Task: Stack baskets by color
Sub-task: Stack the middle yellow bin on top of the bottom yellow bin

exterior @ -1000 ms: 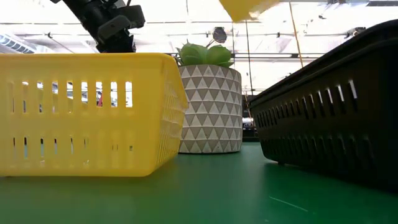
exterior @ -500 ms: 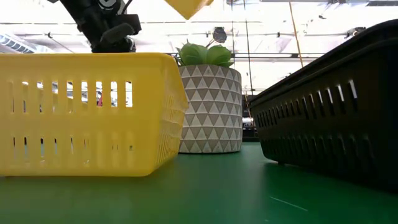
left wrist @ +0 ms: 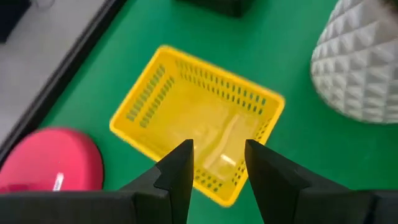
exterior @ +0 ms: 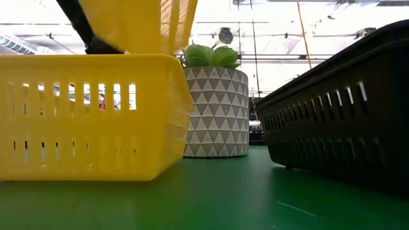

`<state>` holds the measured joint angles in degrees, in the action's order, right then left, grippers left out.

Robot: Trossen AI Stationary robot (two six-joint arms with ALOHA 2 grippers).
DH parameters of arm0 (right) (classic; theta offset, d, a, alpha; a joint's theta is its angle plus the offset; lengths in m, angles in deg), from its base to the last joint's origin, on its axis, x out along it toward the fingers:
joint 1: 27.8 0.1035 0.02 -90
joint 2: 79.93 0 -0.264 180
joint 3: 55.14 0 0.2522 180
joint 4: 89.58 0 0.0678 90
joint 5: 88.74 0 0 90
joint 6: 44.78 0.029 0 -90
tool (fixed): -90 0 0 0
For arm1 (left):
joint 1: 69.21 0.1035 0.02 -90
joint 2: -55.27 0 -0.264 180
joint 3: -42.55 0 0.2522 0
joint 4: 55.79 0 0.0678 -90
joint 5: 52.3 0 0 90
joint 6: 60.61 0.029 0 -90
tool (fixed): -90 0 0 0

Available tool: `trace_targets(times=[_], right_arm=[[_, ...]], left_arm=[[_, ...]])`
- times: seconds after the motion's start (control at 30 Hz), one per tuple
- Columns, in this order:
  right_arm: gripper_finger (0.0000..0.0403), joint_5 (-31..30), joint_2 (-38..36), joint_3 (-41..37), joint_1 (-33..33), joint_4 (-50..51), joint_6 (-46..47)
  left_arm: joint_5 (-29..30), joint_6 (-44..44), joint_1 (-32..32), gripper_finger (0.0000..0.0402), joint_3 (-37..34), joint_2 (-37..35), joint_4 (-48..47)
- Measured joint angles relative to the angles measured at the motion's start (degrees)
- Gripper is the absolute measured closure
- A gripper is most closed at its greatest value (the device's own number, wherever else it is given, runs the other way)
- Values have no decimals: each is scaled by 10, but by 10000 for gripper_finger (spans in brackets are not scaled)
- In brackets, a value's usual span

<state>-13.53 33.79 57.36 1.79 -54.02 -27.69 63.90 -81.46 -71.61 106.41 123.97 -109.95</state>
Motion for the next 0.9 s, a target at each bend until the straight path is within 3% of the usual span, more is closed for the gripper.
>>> trace_targets(times=[0.2, 0.53, 0.9], right_arm=[[403, 1, 26, 0, 2, -6, 24], [403, 16, 56, 0, 0, 0, 61], [372, 15, 56, -19, 0, -1, 73]], left_arm=[[11, 54, 2, 254, 0, -49, 1], [24, 63, -11, 254, 0, -166, 20], [24, 107, -29, 254, 0, -166, 49]])
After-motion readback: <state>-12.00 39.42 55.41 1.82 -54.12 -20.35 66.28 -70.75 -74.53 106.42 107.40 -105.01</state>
